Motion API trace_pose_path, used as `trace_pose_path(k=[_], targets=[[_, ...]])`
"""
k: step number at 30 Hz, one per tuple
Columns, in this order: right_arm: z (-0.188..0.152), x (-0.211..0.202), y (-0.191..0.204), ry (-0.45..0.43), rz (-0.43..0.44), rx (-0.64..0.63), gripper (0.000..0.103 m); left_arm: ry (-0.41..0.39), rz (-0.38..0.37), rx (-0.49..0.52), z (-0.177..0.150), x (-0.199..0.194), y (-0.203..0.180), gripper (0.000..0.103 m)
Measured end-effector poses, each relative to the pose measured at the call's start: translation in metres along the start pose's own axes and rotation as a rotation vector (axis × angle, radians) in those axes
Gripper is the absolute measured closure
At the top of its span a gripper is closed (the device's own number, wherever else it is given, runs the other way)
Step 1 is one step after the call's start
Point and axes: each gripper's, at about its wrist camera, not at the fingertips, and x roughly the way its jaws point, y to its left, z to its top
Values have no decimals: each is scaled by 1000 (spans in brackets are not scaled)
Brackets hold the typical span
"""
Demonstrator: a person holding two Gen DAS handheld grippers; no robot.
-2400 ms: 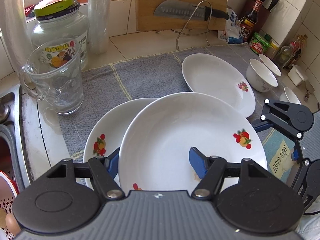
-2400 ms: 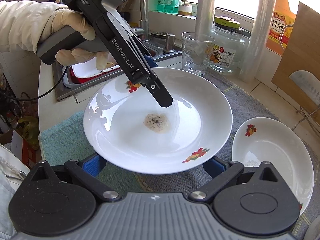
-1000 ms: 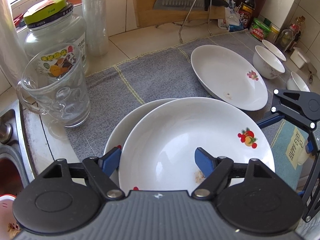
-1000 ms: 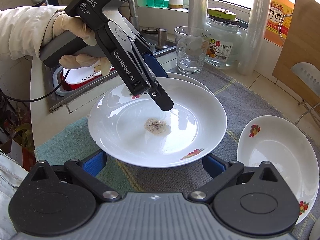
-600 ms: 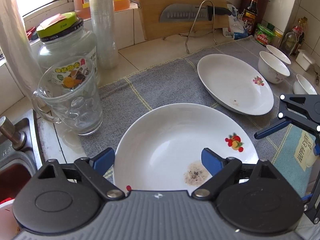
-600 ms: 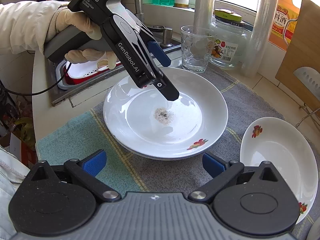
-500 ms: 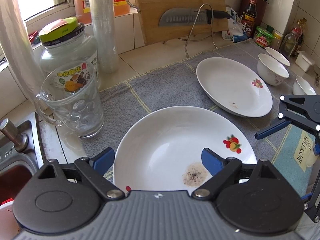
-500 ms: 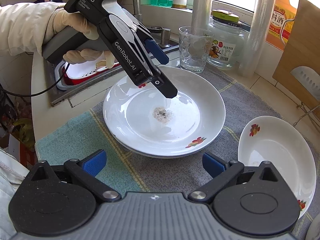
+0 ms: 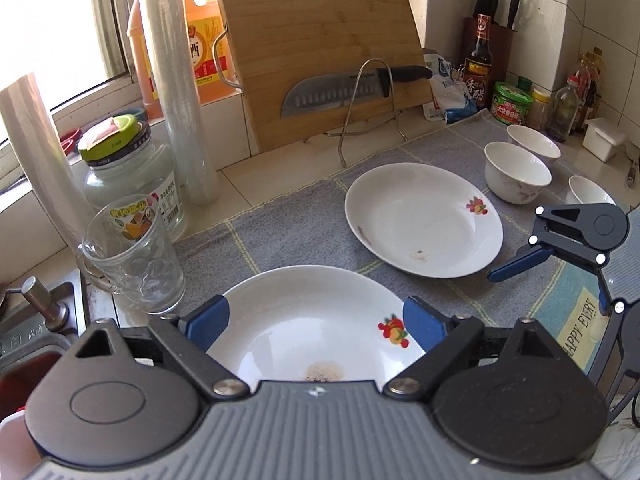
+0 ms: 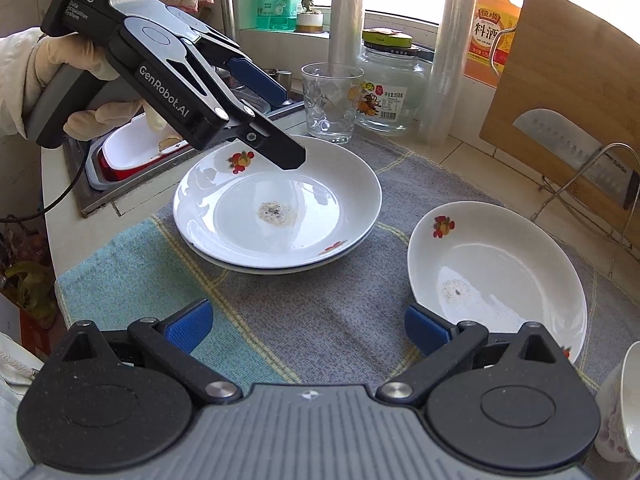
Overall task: Organize plates and bowls
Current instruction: 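Move the right tool toward the white plate near the cutting board, then grasp the rim of the white flower plate with the right tool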
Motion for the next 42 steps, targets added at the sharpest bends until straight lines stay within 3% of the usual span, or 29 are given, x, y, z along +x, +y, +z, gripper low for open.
trace_pose_path(k=[7, 14, 23, 29, 36, 42], targets=[[-18, -29, -25, -44, 11, -37, 0, -42, 84, 9, 12, -6, -51, 5], [-34, -61, -70, -56, -16, -39, 0, -41, 120, -64, 12, 11, -101, 5], [-34, -69, -130, -15, -84, -19, 0, -34, 183, -175, 2, 45, -160, 5], [-18, -54, -158, 9, -47, 0, 0, -17, 229, -209, -3, 76, -179, 5], [-4, -25, -173, 45, 15, -9, 0, 16, 273, -285, -9, 113, -175, 5], [6, -4, -187, 64, 94, -4, 0, 19, 248, -294, -8, 123, -171, 1]])
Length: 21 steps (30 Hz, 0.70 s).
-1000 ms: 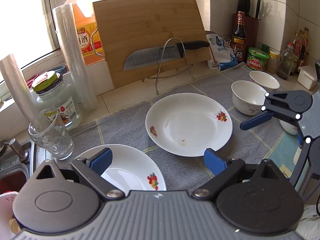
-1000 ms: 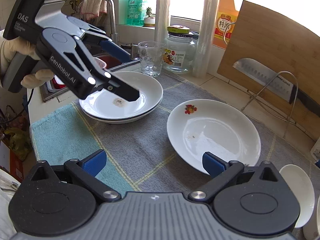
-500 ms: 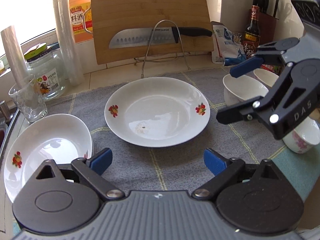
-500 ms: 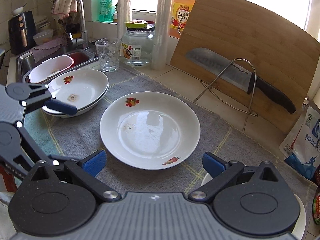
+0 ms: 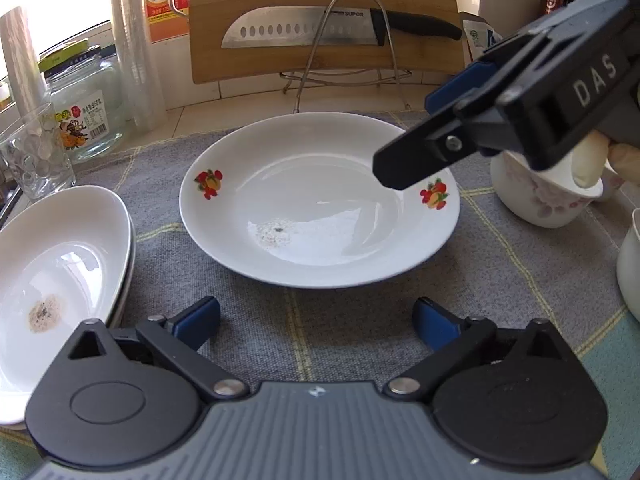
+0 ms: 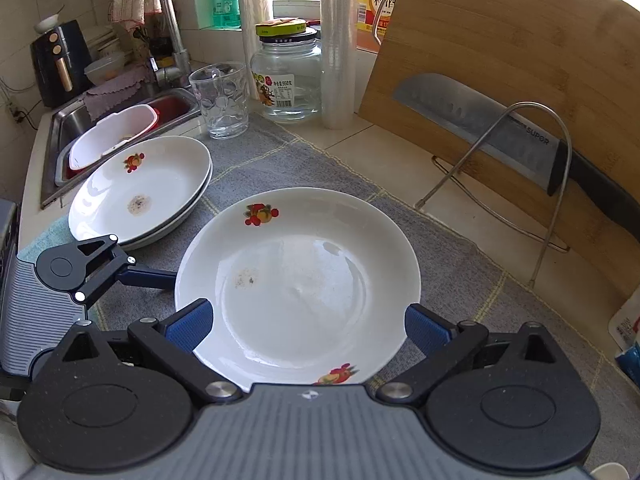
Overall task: Organize plates and bowls
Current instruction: 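Grasp the rim of the white flower plate with the right tool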
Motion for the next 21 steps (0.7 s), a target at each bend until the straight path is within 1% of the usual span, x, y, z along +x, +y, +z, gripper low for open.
trace_pose_path(k=[6, 9, 13, 16, 19, 21], targets=[[15, 19, -20, 8, 10, 11, 0, -10, -11, -1, 2, 2, 0, 0], [23, 31, -32, 13, 8, 21, 0, -32, -13, -1, 0, 4, 0, 0], [34, 49, -48, 31, 48, 65, 0, -55, -18, 7, -3, 4, 0, 0], [41, 64, -56, 81, 89, 73, 0, -58, -29, 18, -3, 3, 0, 0], [47, 77, -61, 140, 157, 72, 0, -63, -39, 30, -4, 3, 0, 1], [51, 82, -64, 166, 176, 60, 0, -69, -42, 35, -4, 4, 1, 1]])
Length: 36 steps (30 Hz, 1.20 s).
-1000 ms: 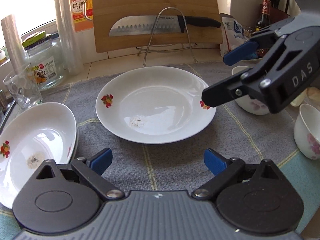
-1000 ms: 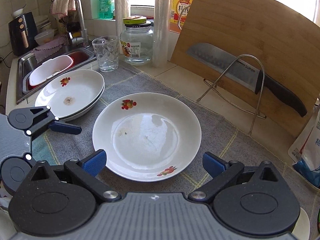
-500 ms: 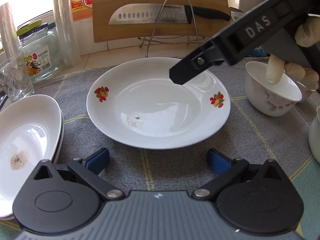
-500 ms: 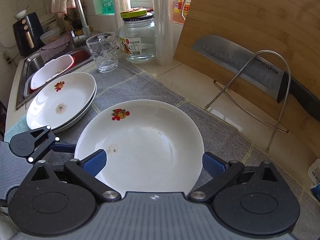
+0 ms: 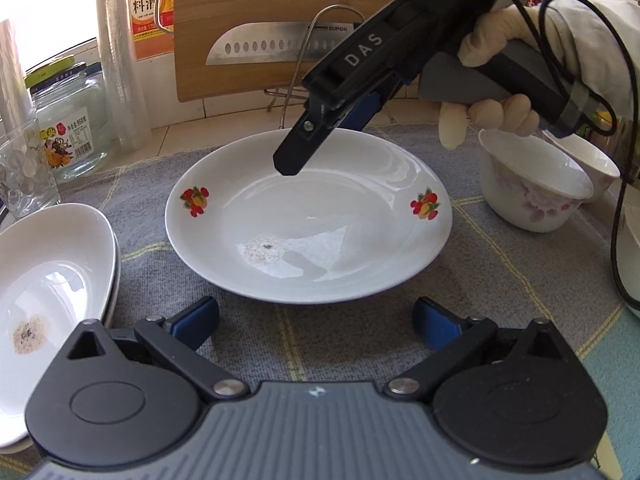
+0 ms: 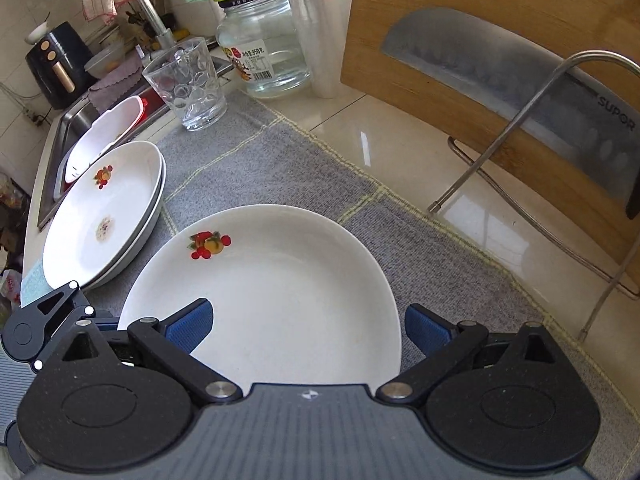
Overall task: Organize plates and bowls
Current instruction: 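Grasp the rim of the white flower plate with the right tool, then lift the white plate with the right tool toward the stacked plates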
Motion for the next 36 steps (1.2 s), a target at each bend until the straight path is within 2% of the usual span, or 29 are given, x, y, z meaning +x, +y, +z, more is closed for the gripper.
trace_pose_path(k=[7, 12, 23, 36], targets=[[12, 10, -13, 79, 121, 3, 0, -14, 11, 13, 1, 2, -1, 1], [16, 13, -19, 105, 172, 18, 7, -27, 7, 7, 3, 2, 0, 1], [18, 14, -16, 124, 171, 8, 7, -35, 17, 5, 7, 3, 4, 2], [14, 5, -9, 111, 161, 20, 7, -17, -16, 1, 8, -6, 6, 2]])
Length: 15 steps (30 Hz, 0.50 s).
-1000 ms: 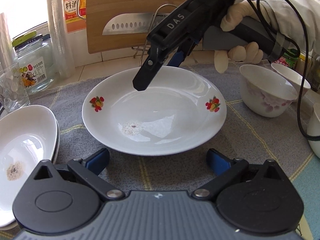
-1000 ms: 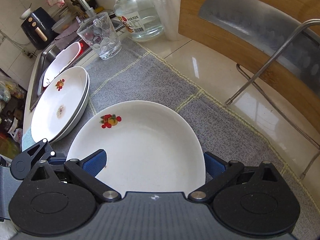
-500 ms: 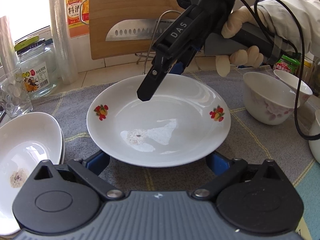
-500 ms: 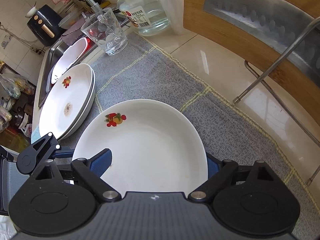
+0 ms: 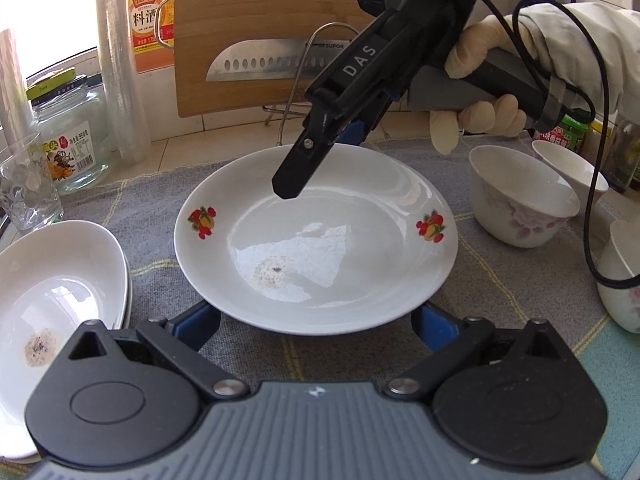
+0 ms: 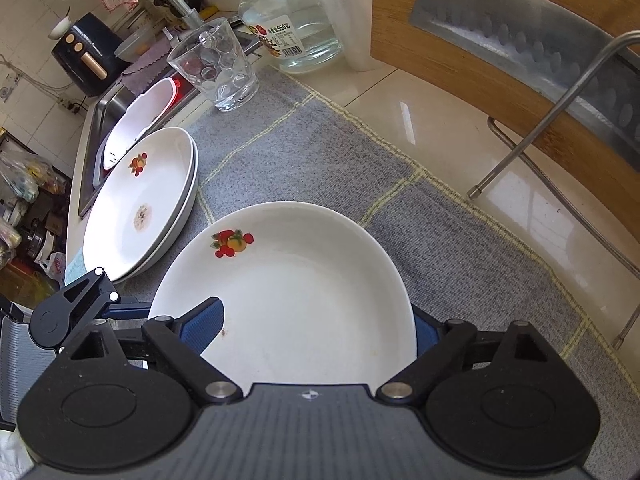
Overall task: Organize plates and bowls
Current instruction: 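Lift the white plate with the right tool toward the stacked plates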
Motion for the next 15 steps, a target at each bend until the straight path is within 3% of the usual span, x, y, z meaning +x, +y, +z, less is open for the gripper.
trace_pose_path(k=[15], targets=[[-1, -24, 31, -51, -18, 6, 7, -14, -35, -7, 0, -25, 9, 2]])
